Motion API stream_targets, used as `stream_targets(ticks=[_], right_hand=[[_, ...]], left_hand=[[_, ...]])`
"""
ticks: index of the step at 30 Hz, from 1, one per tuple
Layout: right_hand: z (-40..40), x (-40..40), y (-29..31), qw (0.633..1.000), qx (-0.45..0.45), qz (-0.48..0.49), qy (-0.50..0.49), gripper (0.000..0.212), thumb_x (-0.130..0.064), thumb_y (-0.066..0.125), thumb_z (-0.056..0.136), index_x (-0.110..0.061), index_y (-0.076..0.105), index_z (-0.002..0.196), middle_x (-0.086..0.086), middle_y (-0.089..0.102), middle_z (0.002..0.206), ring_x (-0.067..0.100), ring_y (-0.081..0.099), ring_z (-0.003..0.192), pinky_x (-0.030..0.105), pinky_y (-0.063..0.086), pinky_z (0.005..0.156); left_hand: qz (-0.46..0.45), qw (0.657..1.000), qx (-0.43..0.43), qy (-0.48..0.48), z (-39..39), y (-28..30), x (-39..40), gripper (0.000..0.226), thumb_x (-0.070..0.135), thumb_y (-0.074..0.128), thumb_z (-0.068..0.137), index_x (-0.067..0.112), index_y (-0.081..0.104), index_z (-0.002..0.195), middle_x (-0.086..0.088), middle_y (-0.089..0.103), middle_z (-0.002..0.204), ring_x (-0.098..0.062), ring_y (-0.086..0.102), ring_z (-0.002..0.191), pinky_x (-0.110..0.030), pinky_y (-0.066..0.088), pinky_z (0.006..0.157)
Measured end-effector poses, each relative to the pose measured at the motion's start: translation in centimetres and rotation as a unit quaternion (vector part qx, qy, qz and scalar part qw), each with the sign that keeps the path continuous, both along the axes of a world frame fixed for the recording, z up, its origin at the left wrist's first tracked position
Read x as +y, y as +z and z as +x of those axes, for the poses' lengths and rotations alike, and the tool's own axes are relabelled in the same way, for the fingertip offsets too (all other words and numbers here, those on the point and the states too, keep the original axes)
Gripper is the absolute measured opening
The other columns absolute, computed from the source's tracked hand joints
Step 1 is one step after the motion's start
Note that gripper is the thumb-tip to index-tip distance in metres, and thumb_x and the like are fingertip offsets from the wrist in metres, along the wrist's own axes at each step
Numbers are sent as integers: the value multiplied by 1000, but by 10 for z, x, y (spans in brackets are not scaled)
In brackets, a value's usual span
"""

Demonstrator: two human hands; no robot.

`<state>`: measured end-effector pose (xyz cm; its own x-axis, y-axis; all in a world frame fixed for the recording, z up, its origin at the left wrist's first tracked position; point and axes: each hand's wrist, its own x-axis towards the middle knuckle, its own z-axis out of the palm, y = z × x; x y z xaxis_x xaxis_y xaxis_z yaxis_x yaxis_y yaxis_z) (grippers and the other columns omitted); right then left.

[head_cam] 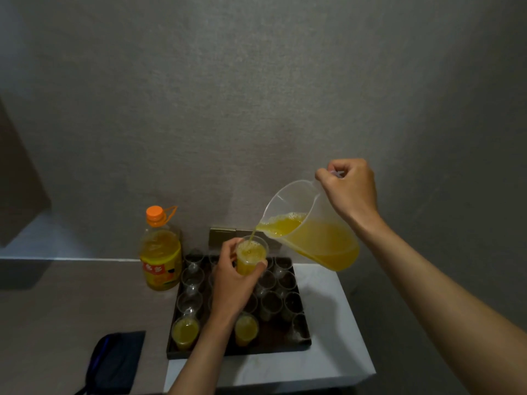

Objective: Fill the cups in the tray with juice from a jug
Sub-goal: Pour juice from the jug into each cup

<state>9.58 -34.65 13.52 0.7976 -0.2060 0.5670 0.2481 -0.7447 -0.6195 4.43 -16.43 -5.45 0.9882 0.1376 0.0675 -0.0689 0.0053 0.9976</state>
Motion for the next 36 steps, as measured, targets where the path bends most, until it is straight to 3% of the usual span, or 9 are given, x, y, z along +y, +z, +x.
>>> stream_targets(ticks=[10, 15, 18, 26, 32, 36], right_hand=[[-14, -20, -32, 989, 39, 143, -26, 41, -17, 67, 83, -20, 39, 53, -9, 28, 46, 13, 28, 50, 32, 27, 54], [-26, -37, -47, 962, 6, 260, -83, 42, -11, 66, 84, -20, 38, 54, -10, 24, 46, 11, 23, 50, 30, 22, 52], [-35, -47, -56, 943, -29, 310, -117, 39, -8, 64, 81, -19, 38, 55, -12, 23, 48, 9, 21, 51, 31, 19, 49], [-57, -64, -93, 918, -74, 333, -203, 33, -11, 61, 76, -13, 37, 54, -9, 20, 51, 11, 19, 52, 34, 18, 50], [-71, -70, -123, 878, -103, 403, -236, 36, -6, 62, 77, -6, 34, 54, -10, 20, 49, 10, 19, 54, 33, 18, 50], [-81, -67, -139, 859, -117, 433, -247, 35, -7, 59, 74, -15, 32, 54, -11, 22, 47, 11, 20, 53, 32, 19, 48]], left_hand=[[-1, 1000, -14, -25, -9, 8, -16, 55, 24, 87, 79, 40, 56, 120, 24, 66, 110, 8, 62, 102, -30, 58, 88], [21, 999, -13, -33, -7, 6, -25, 54, 26, 88, 78, 39, 56, 119, 24, 65, 110, 6, 62, 103, -28, 57, 88], [47, 998, -23, -42, -6, 4, -31, 53, 25, 88, 77, 36, 56, 117, 18, 67, 111, 4, 64, 102, -18, 56, 81], [136, 985, 0, -104, 1, -9, -44, 51, 20, 88, 76, 33, 54, 112, 16, 64, 108, 14, 61, 94, -7, 50, 72], [227, 959, 34, -165, 9, -30, -51, 54, 25, 89, 72, 30, 50, 110, 6, 62, 109, -8, 63, 97, -18, 51, 71], [276, 938, 54, -202, 16, -38, -56, 56, 26, 87, 72, 25, 46, 111, 4, 58, 110, -8, 61, 93, -14, 48, 61]])
